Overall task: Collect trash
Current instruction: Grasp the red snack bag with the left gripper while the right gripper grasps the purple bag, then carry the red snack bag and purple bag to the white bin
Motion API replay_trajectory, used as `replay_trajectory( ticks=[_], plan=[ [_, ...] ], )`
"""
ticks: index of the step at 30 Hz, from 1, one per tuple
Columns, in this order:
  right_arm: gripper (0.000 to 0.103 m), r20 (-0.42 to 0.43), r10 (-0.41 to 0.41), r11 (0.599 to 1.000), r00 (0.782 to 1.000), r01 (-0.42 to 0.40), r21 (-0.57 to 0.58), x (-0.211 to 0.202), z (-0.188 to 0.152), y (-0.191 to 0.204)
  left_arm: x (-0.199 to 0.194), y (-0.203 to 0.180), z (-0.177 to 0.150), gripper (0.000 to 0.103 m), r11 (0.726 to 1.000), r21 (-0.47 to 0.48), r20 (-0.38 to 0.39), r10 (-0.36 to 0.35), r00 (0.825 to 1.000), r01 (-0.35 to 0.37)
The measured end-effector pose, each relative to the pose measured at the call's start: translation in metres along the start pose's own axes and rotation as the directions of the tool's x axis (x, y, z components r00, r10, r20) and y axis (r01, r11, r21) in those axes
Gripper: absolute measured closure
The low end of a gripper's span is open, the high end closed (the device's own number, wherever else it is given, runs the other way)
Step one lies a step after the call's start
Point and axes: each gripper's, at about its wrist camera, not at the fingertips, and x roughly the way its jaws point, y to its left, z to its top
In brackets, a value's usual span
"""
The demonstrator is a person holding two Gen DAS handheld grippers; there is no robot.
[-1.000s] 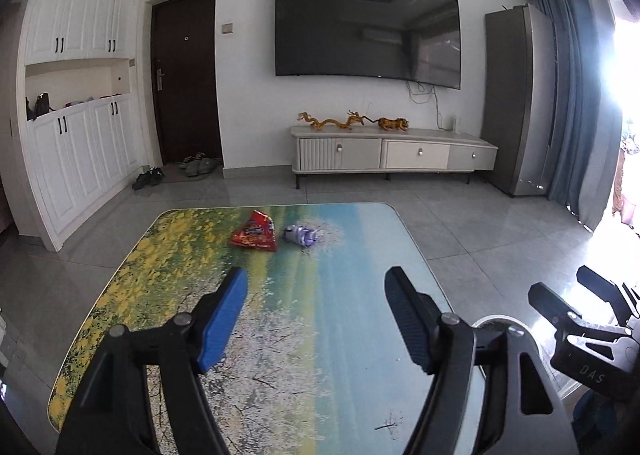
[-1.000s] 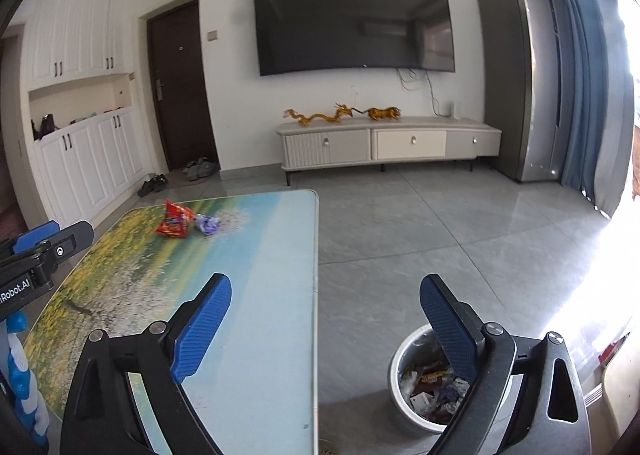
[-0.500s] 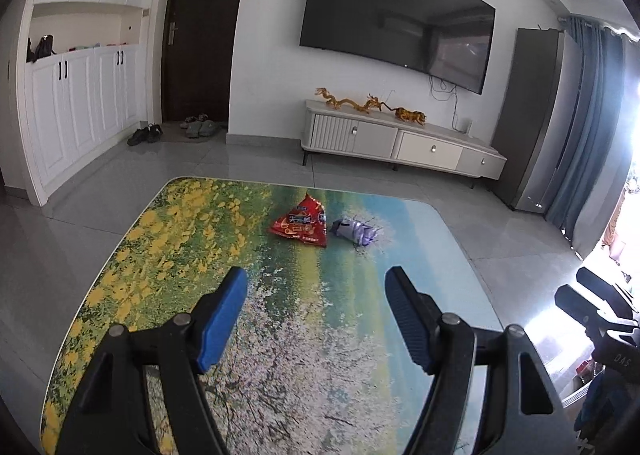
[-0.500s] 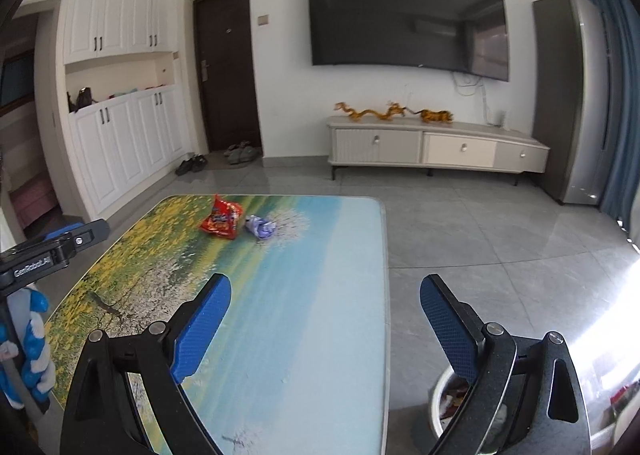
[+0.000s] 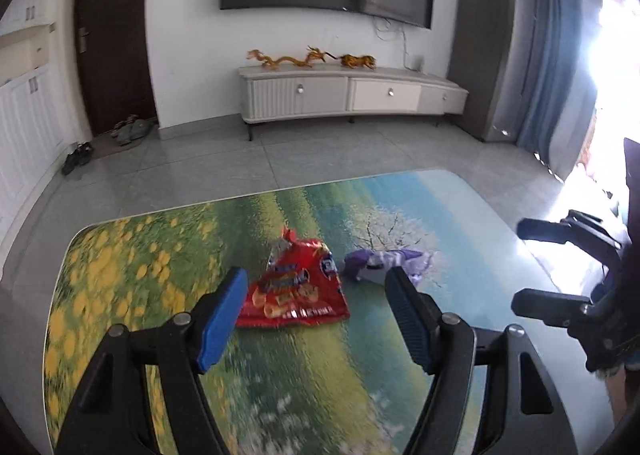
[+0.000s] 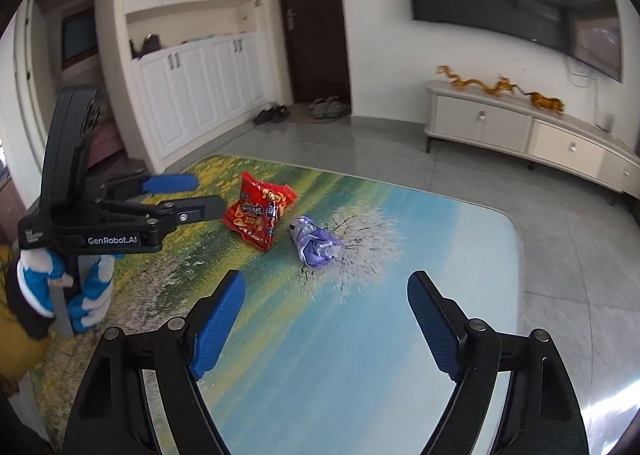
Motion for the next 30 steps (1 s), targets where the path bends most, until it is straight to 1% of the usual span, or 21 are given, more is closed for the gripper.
replay_trajectory(
  ticks=[3, 4, 6, 9, 12, 13, 14, 15, 16, 17, 18, 20, 21, 24, 25, 27, 28, 30],
  plan=[
    [0.021, -0.031, 0.032, 0.999, 0.999, -0.033, -0.042, 0.026, 0.006, -0.003, 0.019, 0.010, 0.006, 0.033, 0.999, 0.029, -0.032, -0.026, 0.999, 0.027],
    [0.021, -0.044, 0.036, 0.998, 0.998, -0.038, -0.055, 0.036, 0.009, -0.004, 0.026, 0.014, 0.009, 0.033, 0.998, 0.031, -0.046, -0.057, 0.997, 0.059],
    [0.021, -0.060, 0.045, 0.996, 0.997, -0.049, -0.072, 0.050, 0.013, -0.005, 0.038, 0.019, 0.014, 0.033, 0.996, 0.020, -0.067, -0.081, 0.994, 0.083],
    [0.023, -0.086, 0.050, 0.992, 0.995, -0.059, -0.108, 0.068, 0.017, -0.005, 0.056, 0.026, 0.019, 0.033, 0.996, -0.001, -0.097, -0.093, 0.991, 0.094],
    [0.030, -0.121, 0.067, 0.990, 0.990, -0.081, -0.113, 0.083, 0.020, -0.005, 0.070, 0.031, 0.016, 0.033, 0.994, -0.031, -0.132, -0.109, 0.985, 0.106],
    [0.037, -0.140, 0.074, 0.990, 0.987, -0.090, -0.110, 0.088, 0.022, -0.005, 0.073, 0.031, 0.014, 0.034, 0.993, -0.040, -0.144, -0.112, 0.983, 0.108],
    [0.043, -0.140, 0.077, 0.989, 0.987, -0.093, -0.113, 0.090, 0.024, -0.004, 0.076, 0.032, 0.013, 0.034, 0.993, -0.049, -0.155, -0.115, 0.981, 0.108],
    [0.045, -0.138, 0.073, 0.989, 0.988, -0.089, -0.119, 0.090, 0.025, -0.004, 0.079, 0.034, 0.010, 0.035, 0.993, -0.060, -0.169, -0.114, 0.979, 0.105],
    [0.048, -0.150, 0.067, 0.989, 0.986, -0.086, -0.120, 0.093, 0.025, -0.003, 0.078, 0.034, 0.010, 0.040, 0.993, -0.062, -0.156, -0.113, 0.981, 0.105],
    [0.059, -0.166, 0.068, 0.989, 0.984, -0.088, -0.119, 0.096, 0.025, -0.003, 0.077, 0.036, 0.009, 0.043, 0.990, -0.072, -0.156, -0.127, 0.979, 0.117],
    [0.065, -0.180, 0.071, 0.989, 0.981, -0.093, -0.117, 0.098, 0.024, -0.002, 0.077, 0.036, 0.007, 0.048, 0.991, -0.075, -0.153, -0.125, 0.980, 0.115],
    [0.066, -0.187, 0.072, 0.988, 0.980, -0.096, -0.123, 0.096, 0.023, 0.000, 0.074, 0.036, 0.002, 0.055, 0.991, -0.074, -0.149, -0.121, 0.981, 0.111],
    [0.067, -0.189, 0.072, 0.988, 0.979, -0.096, -0.124, 0.094, 0.021, 0.001, 0.071, 0.036, 0.000, 0.061, 0.990, -0.081, -0.145, -0.122, 0.982, 0.111],
    [0.068, -0.193, 0.067, 0.990, 0.979, -0.089, -0.111, 0.083, 0.014, 0.006, 0.059, 0.037, -0.006, 0.071, 0.985, -0.122, -0.131, -0.138, 0.982, 0.122],
    [0.068, -0.190, 0.065, 0.991, 0.980, -0.086, -0.103, 0.077, 0.011, 0.008, 0.053, 0.037, -0.009, 0.076, 0.983, -0.135, -0.126, -0.138, 0.982, 0.121],
    [0.068, -0.176, 0.063, 0.993, 0.982, -0.079, -0.088, 0.063, 0.005, 0.012, 0.039, 0.034, -0.015, 0.078, 0.980, -0.156, -0.114, -0.139, 0.984, 0.121],
    [0.068, -0.163, 0.063, 0.995, 0.985, -0.076, -0.071, 0.051, 0.000, 0.013, 0.030, 0.033, -0.019, 0.085, 0.978, -0.167, -0.108, -0.140, 0.984, 0.121],
    [0.068, -0.143, 0.067, 0.996, 0.987, -0.074, -0.042, 0.033, -0.007, 0.017, 0.011, 0.028, -0.028, 0.085, 0.976, -0.180, -0.102, -0.140, 0.985, 0.120]
  ],
)
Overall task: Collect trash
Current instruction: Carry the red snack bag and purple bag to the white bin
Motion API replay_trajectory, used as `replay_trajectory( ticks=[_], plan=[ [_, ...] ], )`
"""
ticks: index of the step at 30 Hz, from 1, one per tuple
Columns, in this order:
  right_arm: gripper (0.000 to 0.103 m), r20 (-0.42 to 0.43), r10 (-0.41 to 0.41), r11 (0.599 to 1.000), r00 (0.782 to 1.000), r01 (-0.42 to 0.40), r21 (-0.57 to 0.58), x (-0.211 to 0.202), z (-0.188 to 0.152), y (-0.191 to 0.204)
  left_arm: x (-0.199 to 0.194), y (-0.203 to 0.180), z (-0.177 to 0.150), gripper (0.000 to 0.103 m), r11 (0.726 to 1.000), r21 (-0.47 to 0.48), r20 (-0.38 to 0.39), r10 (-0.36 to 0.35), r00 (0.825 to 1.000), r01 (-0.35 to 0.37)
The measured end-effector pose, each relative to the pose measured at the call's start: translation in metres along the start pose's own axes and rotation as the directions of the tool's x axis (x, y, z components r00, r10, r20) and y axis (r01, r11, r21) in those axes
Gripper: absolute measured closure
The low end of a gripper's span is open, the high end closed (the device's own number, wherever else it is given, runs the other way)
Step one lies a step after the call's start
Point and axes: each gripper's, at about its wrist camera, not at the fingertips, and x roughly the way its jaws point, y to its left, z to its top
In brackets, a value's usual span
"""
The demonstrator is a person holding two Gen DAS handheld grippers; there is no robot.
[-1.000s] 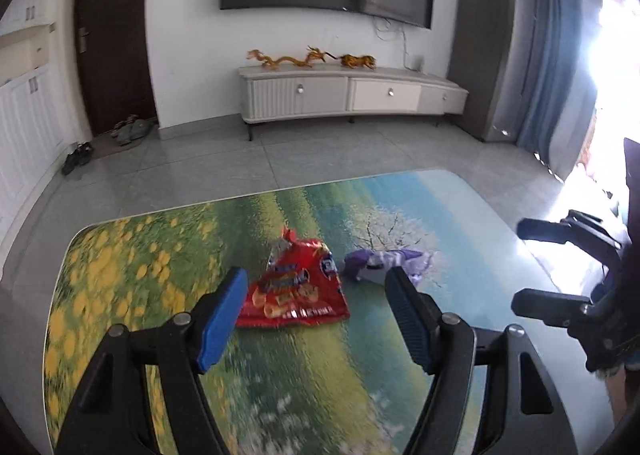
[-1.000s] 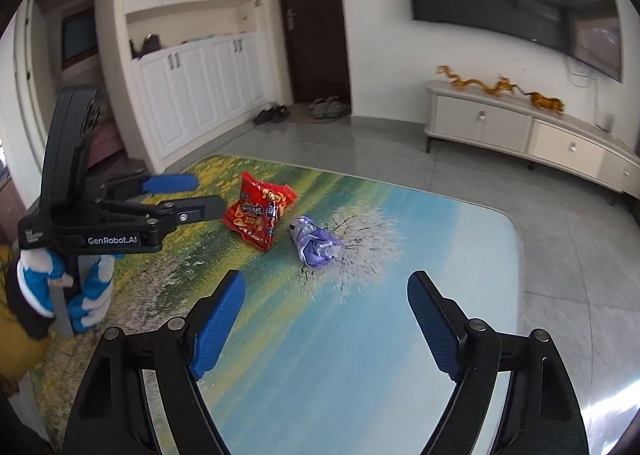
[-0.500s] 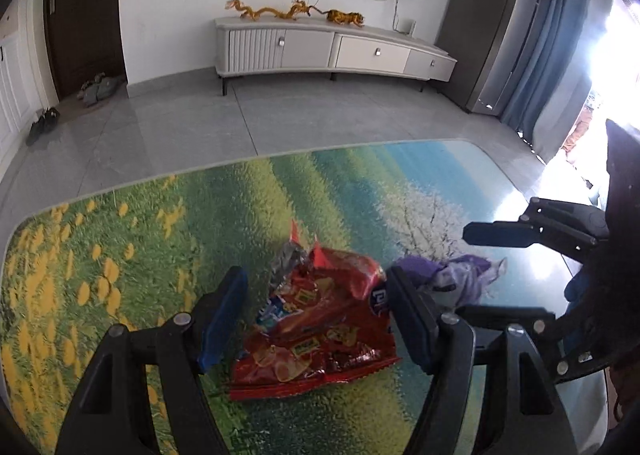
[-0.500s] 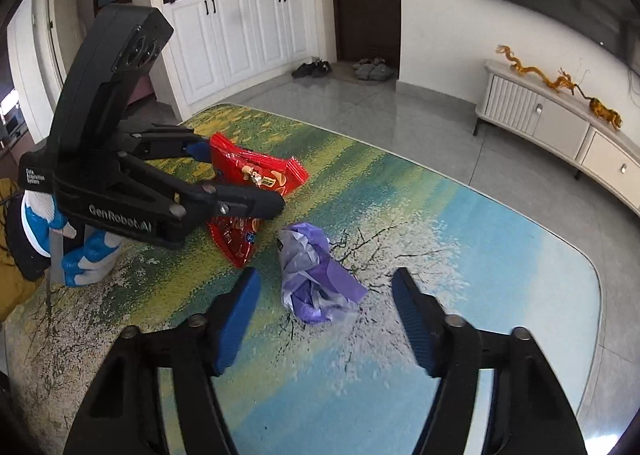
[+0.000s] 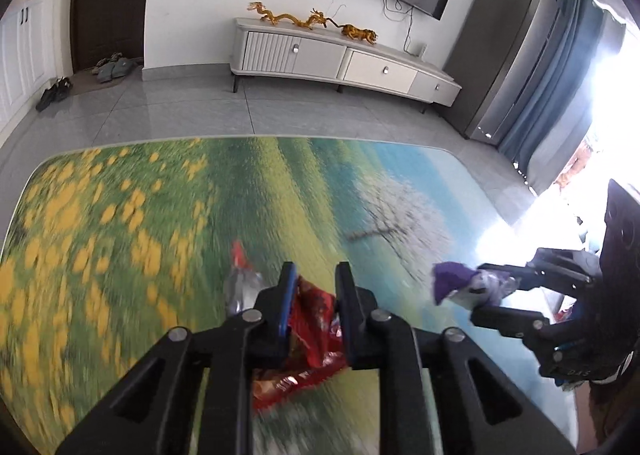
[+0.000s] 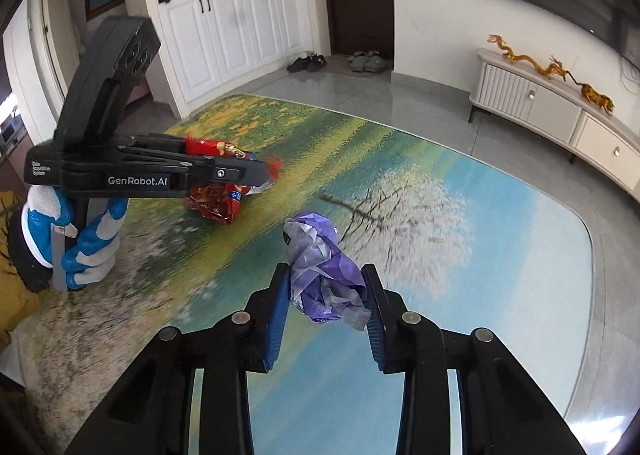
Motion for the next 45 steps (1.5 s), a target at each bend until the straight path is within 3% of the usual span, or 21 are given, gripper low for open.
replay_trajectory(
  ticks=[11, 22, 28, 45],
  plan=[
    [0.068, 0.124, -0.037, 0.983, 0.992, 0.014, 0.184, -0.128, -0.083, 0.028, -0.073, -0.040, -0.053, 0.089, 0.998, -0.066, 0.029, -0.003, 1.000, 0.005],
    [0.068, 0.197, -0.172, 0.936, 0.965, 0.098, 0.338, -0.223, -0.158, 0.005, -0.111, -0.104, -0.059, 0.089, 0.999, -0.019, 0.072, -0.039, 0.997, 0.041],
    [0.068, 0.212, -0.220, 0.908, 0.952, 0.120, 0.401, -0.250, -0.187, -0.012, -0.114, -0.140, -0.059, 0.089, 0.998, 0.022, 0.068, -0.068, 0.995, 0.067],
    [0.068, 0.197, -0.308, 0.830, 0.931, 0.161, 0.535, -0.273, -0.242, -0.059, -0.087, -0.255, -0.062, 0.089, 0.973, 0.143, 0.000, -0.184, 0.983, 0.182]
  ],
)
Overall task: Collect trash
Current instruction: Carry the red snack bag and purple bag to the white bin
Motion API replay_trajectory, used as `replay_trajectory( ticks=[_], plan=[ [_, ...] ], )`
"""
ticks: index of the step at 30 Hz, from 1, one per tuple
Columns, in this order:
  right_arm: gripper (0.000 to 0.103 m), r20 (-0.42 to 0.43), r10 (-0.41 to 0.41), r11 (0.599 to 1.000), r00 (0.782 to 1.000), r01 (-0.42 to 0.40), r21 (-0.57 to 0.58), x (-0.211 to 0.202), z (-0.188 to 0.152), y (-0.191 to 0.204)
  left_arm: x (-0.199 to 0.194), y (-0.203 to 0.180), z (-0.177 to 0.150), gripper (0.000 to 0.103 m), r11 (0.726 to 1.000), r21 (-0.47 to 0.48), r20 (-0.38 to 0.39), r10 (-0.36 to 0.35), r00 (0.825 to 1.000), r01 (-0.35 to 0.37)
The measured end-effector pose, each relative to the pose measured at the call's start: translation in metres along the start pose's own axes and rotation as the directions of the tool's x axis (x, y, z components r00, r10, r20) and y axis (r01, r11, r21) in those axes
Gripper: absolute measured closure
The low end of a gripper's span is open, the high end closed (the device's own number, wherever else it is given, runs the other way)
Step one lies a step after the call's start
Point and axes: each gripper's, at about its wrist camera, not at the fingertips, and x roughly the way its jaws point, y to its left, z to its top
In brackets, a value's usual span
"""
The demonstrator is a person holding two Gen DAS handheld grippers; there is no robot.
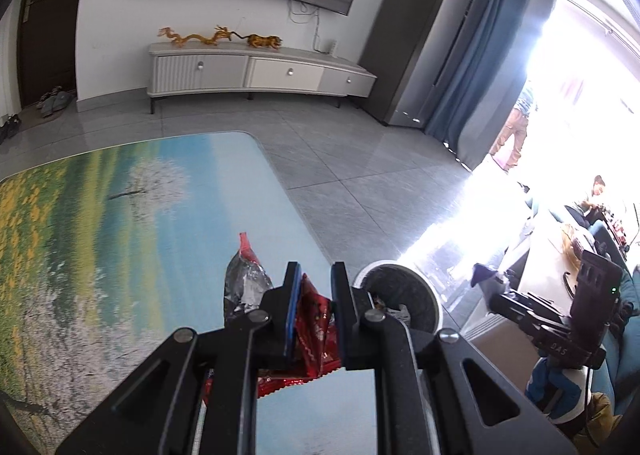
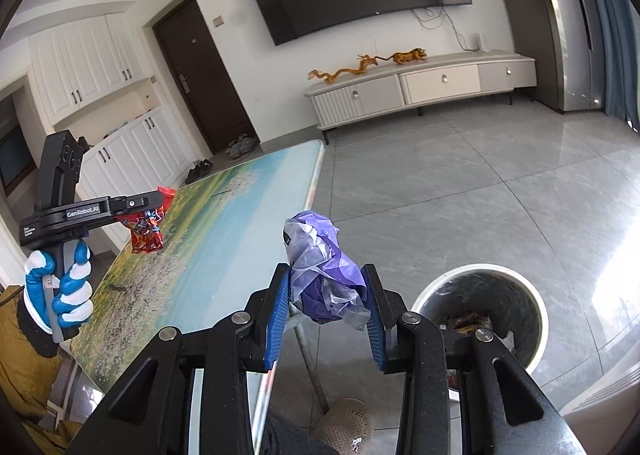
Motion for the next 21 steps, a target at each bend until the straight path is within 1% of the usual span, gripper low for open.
replay_trajectory(
  ticks=[10, 21],
  plan=[
    [0.068, -0.021, -0.052, 0.994, 0.998, 0.053, 0.092, 0.004, -0.016, -0.048, 0.052, -0.069, 0.006, 0.089, 0.993, 0.078, -0.075, -0.080, 0.994, 0.086],
    [0.068, -0.065, -0.101, 0.975, 0.993, 0.112, 0.190, 0.019, -0.033, -0.105, 0.115, -0.139, 0.008, 0.089, 0.977, 0.135, -0.158, -0.140, 0.977, 0.162]
  ],
)
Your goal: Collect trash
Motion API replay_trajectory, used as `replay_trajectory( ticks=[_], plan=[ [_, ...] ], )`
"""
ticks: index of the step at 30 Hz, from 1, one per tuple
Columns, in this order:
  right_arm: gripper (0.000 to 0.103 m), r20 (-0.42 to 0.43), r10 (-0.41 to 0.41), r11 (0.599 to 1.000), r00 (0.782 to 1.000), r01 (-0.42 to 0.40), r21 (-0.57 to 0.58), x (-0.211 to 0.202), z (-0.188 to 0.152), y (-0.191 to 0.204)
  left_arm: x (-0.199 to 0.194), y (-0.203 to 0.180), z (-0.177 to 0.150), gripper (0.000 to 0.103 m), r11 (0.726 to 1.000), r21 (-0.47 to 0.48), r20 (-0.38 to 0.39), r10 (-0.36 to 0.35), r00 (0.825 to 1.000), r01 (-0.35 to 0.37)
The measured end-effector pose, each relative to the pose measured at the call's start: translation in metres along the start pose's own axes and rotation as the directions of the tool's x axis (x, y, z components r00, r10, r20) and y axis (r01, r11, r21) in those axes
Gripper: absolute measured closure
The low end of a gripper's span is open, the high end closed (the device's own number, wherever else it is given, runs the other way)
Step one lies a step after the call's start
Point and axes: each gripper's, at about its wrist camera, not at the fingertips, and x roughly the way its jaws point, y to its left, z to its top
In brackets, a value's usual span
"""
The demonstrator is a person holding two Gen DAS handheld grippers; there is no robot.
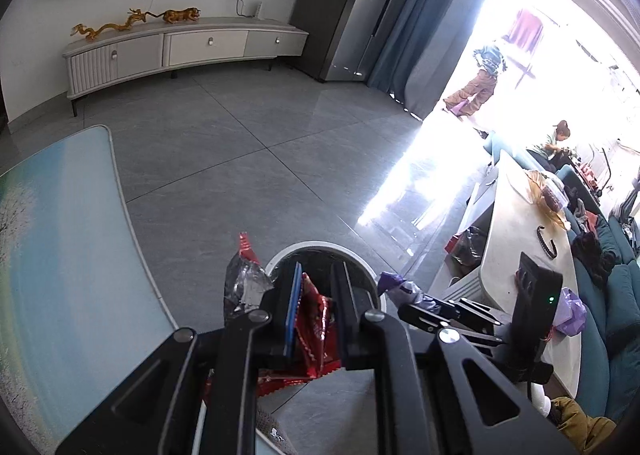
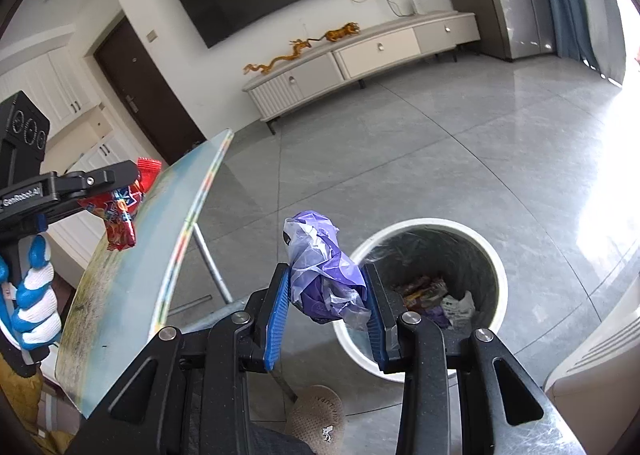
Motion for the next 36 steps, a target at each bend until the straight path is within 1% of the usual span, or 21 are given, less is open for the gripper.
replay_trajectory(
  ticks=[5, 9, 14, 17, 19, 20, 21, 22, 23, 24, 26, 30, 33, 36],
  plan=[
    [0.068, -0.039, -0.033, 0.999, 0.999, 0.035, 0.040, 0.017, -0.004, -0.025, 0.041, -0.025, 0.006, 0.089, 0.999, 0.034, -0.056, -0.024, 0.998, 0.026],
    [0.067, -0.067, -0.057, 0.996, 0.996, 0.062, 0.068, 0.030, -0.006, -0.043, 0.074, -0.039, 0.011, 0.089, 0.999, 0.046, -0.097, -0.022, 0.995, 0.027],
    [0.066, -0.092, -0.086, 0.993, 0.992, 0.093, 0.072, 0.044, -0.004, -0.055, 0.110, -0.045, 0.020, 0.086, 0.999, 0.031, -0.125, -0.020, 0.992, 0.024],
    [0.065, -0.106, -0.102, 0.992, 0.989, 0.110, 0.066, 0.052, -0.004, -0.056, 0.128, -0.044, 0.024, 0.084, 1.000, 0.019, -0.139, -0.017, 0.990, 0.020],
    [0.065, -0.119, -0.116, 0.991, 0.986, 0.123, 0.057, 0.059, -0.004, -0.056, 0.139, -0.042, 0.025, 0.076, 1.000, 0.000, -0.148, -0.029, 0.989, 0.029],
    [0.064, -0.124, -0.123, 0.990, 0.985, 0.131, 0.051, 0.062, -0.004, -0.056, 0.143, -0.041, 0.025, 0.074, 0.999, -0.011, -0.151, -0.036, 0.988, 0.034],
    [0.064, -0.130, -0.132, 0.989, 0.983, 0.139, 0.046, 0.066, -0.003, -0.058, 0.147, -0.040, 0.025, 0.067, 0.999, -0.020, -0.154, -0.040, 0.987, 0.037],
    [0.064, -0.137, -0.140, 0.988, 0.981, 0.148, 0.044, 0.070, -0.004, -0.059, 0.151, -0.038, 0.025, 0.064, 0.999, -0.033, -0.154, -0.039, 0.987, 0.035],
    [0.062, -0.141, -0.146, 0.987, 0.979, 0.154, 0.044, 0.074, -0.003, -0.061, 0.153, -0.035, 0.025, 0.058, 0.998, -0.044, -0.152, -0.039, 0.988, 0.033],
    [0.060, -0.146, -0.155, 0.986, 0.977, 0.163, 0.045, 0.077, -0.004, -0.063, 0.154, -0.032, 0.025, 0.058, 0.998, -0.052, -0.151, -0.042, 0.988, 0.035],
    [0.052, -0.153, -0.180, 0.981, 0.972, 0.189, 0.045, 0.082, -0.004, -0.066, 0.156, -0.027, 0.025, 0.058, 0.997, -0.064, -0.154, -0.049, 0.987, 0.039],
    [0.048, -0.164, -0.206, 0.975, 0.965, 0.217, 0.053, 0.087, -0.006, -0.072, 0.150, -0.021, 0.022, 0.058, 0.996, -0.080, -0.140, -0.047, 0.989, 0.036],
    [0.046, -0.166, -0.217, 0.971, 0.962, 0.230, 0.060, 0.087, -0.010, -0.074, 0.142, -0.022, 0.021, 0.058, 0.997, -0.067, -0.128, -0.035, 0.991, 0.027],
    [0.045, -0.168, -0.230, 0.967, 0.958, 0.245, 0.075, 0.084, -0.015, -0.078, 0.128, -0.022, 0.016, 0.058, 0.999, -0.051, -0.104, 0.002, 0.995, -0.007]
  ],
)
